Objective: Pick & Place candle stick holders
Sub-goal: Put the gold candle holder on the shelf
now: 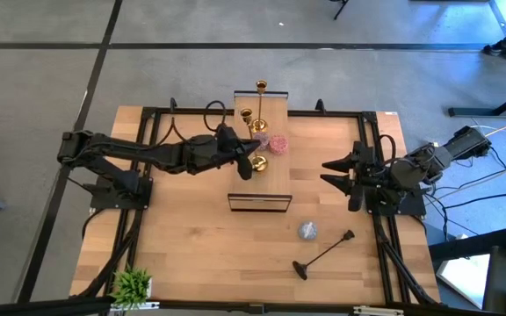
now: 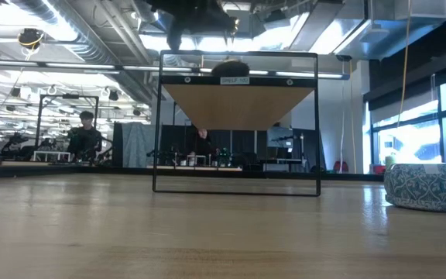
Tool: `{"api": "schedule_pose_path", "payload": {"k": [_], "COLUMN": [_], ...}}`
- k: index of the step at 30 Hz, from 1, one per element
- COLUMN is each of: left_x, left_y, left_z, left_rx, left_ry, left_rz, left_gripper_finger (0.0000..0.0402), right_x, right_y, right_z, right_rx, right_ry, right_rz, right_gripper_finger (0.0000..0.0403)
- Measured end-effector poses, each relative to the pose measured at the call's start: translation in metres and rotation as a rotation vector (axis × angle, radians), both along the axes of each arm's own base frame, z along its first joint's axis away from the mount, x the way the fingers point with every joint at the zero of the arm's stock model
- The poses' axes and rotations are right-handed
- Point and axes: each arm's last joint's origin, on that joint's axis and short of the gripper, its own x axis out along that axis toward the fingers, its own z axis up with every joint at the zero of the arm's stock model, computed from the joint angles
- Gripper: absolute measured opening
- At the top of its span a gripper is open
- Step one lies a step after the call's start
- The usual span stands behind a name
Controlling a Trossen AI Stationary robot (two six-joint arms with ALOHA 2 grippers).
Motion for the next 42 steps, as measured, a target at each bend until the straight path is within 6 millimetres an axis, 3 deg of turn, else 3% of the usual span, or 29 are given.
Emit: {"api": "schedule_pose_path", "payload": {"k": [11, 16, 22, 42], "left_x": [0.026, 0.039, 0.037, 0.035], "left_y": [-0.011, -0.008, 0.005, 0.003], "left_z": [-0.008, -0.009, -0.016, -0.020], "left_rx": [0.106, 0.163, 0.065, 0.077], "left_ry": [0.031, 0.107, 0.132, 0.196], "left_rz": [-0.138, -0.096, 0.022, 0.048], "left_gripper_finger": [0.0010, 0.0010, 0.0011, 0.0011], "right_x": [0.001, 0.001, 0.001, 0.001], "right_y": [0.000, -0.001, 0.000, 0.000], "right_z": [0.000, 0.000, 0.000, 0.000], "right_rx": [0.004, 0.003, 0.004, 0.004], "right_ry": [0.001, 0.000, 0.000, 0.001], "right_rz": [-0.002, -0.006, -0.004, -0.002], "right_gripper_finger": [0.0181, 0.0181, 0.0181, 0.0181]}}
